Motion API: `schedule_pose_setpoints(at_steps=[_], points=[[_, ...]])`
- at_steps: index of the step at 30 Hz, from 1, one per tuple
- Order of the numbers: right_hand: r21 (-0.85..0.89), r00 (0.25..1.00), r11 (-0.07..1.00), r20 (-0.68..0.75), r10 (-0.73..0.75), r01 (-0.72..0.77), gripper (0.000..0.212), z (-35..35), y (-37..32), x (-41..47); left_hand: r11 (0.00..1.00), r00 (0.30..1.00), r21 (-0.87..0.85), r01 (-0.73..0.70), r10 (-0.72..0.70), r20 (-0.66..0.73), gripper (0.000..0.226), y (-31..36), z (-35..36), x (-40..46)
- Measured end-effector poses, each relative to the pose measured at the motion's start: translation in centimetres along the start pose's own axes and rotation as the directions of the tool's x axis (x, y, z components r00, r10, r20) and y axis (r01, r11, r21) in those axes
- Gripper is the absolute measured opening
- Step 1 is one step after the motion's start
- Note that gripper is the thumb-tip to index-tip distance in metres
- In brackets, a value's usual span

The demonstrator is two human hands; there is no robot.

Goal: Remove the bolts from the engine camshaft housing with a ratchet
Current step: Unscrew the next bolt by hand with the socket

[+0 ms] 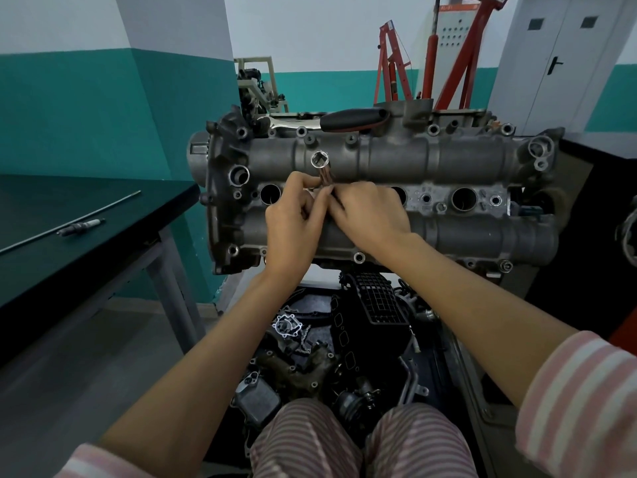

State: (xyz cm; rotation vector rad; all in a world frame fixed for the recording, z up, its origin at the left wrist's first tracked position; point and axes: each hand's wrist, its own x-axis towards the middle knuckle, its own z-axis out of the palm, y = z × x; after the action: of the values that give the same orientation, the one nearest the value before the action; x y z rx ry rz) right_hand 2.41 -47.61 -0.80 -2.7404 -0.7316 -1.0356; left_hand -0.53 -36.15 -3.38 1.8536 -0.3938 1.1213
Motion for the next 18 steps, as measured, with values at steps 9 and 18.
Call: schedule_pose_setpoints(at_steps=[9,18], points=[[-0.051,1.0,0.999,-0.025,0.007,-0.008,0.029,0.36,-0.48,-0.46,0.999,0.998,-0.008,0.042,-0.043,-0.038,0.013,0.3,0.31,0.31],[0.03,0.998,0.998,0.039,0.056,-0.057,0.04,0.02,0.11,-0.03,1.0,0.999,0.014,0.025,-0.024,-0.024,0.027,0.18,0.35,0.23]])
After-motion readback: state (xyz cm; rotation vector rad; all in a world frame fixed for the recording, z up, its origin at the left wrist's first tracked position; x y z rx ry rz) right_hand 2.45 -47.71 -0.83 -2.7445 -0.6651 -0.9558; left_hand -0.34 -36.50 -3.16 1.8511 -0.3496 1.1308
